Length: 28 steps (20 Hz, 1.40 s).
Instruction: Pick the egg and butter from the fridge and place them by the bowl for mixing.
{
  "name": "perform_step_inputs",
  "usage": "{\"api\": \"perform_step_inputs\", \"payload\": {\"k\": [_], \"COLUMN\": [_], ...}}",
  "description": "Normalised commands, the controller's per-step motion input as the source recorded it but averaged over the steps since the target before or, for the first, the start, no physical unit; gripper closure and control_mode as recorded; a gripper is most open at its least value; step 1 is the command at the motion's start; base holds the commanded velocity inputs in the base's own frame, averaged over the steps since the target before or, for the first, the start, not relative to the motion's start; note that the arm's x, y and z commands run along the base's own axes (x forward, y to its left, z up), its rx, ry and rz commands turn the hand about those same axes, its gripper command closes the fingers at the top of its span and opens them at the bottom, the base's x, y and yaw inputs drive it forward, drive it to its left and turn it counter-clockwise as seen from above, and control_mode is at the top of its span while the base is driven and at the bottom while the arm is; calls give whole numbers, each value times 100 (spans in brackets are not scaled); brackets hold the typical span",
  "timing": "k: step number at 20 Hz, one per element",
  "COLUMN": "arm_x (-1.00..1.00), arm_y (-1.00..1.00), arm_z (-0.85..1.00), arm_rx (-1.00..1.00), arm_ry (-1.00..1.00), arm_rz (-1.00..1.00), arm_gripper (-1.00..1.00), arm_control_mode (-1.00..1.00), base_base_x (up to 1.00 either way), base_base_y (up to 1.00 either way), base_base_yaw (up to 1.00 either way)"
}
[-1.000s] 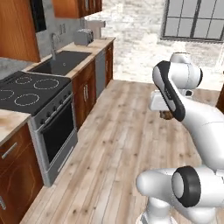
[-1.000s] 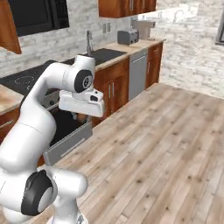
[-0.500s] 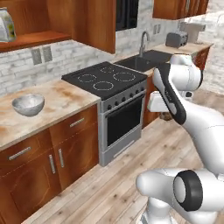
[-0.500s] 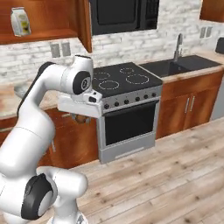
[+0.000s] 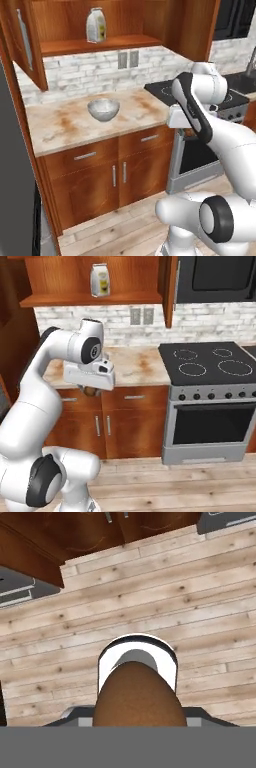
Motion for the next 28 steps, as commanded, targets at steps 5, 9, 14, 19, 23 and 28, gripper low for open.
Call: {"api": "perform_step_inputs", "payload": {"k": [5,9,14,19,23,28], "arm_x": [0,0,0,0,0,0], "arm_y": [0,0,0,0,0,0], "arm_z": [0,0,0,0,0,0], "arm_rx": [0,0,0,0,0,0], "arm_ry": [0,0,0,0,0,0], "arm_rz": [0,0,0,0,0,0], "arm_gripper": [100,100,100,100,100,100], "arm_control_mode": [100,100,100,100,100,100], "base_base_x": [84,77,66,61,53,55], "base_base_y": [-14,-29,-43,-42,-4,0], "base_base_yaw": [17,5,0,8,21,22]}}
